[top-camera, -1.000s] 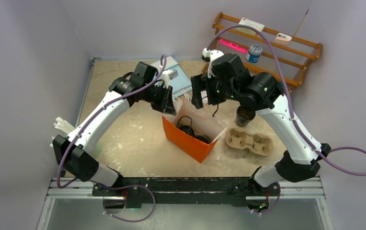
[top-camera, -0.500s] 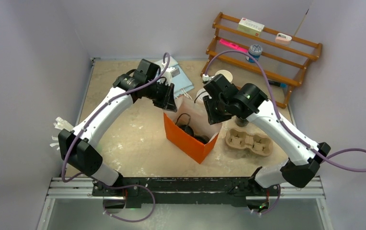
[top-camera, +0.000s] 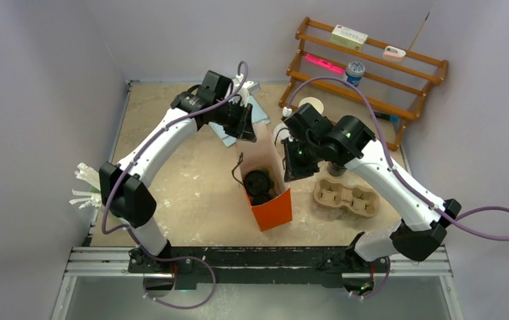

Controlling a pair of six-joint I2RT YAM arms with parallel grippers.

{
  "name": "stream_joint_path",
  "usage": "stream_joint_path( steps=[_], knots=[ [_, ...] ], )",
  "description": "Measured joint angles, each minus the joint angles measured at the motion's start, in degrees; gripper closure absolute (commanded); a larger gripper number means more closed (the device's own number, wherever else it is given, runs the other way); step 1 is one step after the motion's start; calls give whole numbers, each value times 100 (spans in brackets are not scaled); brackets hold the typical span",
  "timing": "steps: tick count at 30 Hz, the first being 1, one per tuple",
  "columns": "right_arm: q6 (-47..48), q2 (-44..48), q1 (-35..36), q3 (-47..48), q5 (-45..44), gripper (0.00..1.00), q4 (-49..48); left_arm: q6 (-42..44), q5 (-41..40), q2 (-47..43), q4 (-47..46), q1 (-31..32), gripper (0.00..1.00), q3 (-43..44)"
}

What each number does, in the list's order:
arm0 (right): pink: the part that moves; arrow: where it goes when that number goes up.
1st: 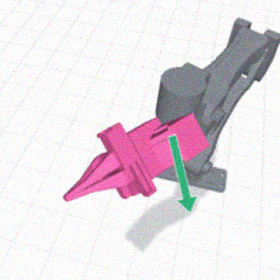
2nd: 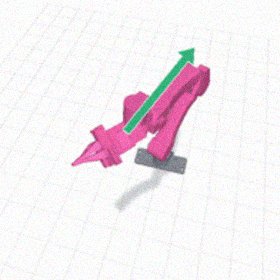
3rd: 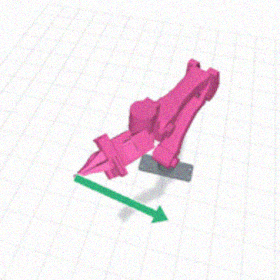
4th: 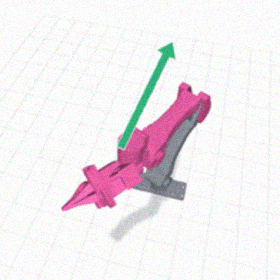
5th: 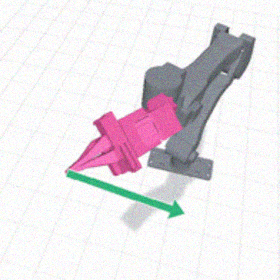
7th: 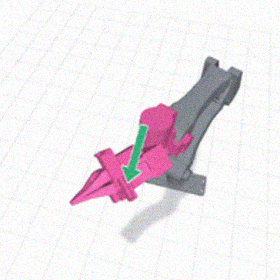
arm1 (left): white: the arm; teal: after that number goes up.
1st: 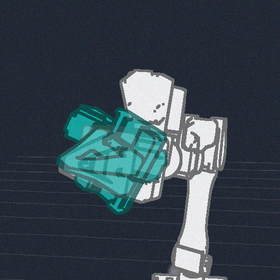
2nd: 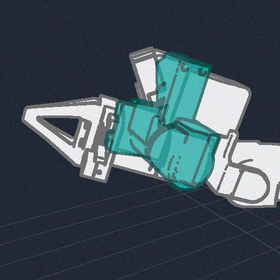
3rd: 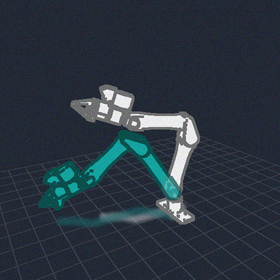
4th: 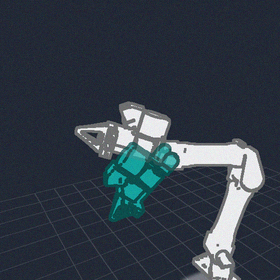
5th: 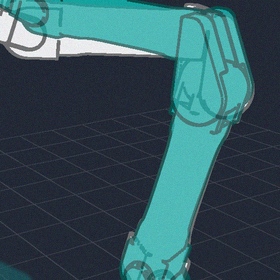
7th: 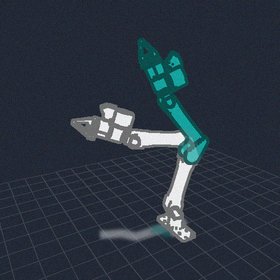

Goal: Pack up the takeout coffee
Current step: Place the coffee cup on the cup tray.

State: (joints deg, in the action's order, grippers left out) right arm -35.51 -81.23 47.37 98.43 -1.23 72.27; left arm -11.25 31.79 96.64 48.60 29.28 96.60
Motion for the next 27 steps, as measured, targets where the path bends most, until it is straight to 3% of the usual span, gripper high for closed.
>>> stream_joint_path(
  steps=[2,7,12,17,18,21,25,27],
  knots=[
    [-151,26,46,-13,229,65,17,-2,85,153,-120,0,100,81],
    [-400,291,251,-133,415,39,63,-4,308,262,-339,0,100,98],
    [-466,450,267,179,219,29,98,2,549,262,-492,31,100,94],
    [-387,302,267,1235,-251,27,168,61,719,262,-614,238,100,90],
    [-343,262,267,1469,-345,29,177,85,741,262,-627,293,100,90],
    [-162,109,267,2092,-586,49,201,164,793,262,-649,459,100,92],
    [177,-243,264,2712,-717,92,37,214,866,262,-658,590,100,92],
    [262,-420,267,2730,-671,100,-173,225,879,262,-656,605,100,90]
  ],
)
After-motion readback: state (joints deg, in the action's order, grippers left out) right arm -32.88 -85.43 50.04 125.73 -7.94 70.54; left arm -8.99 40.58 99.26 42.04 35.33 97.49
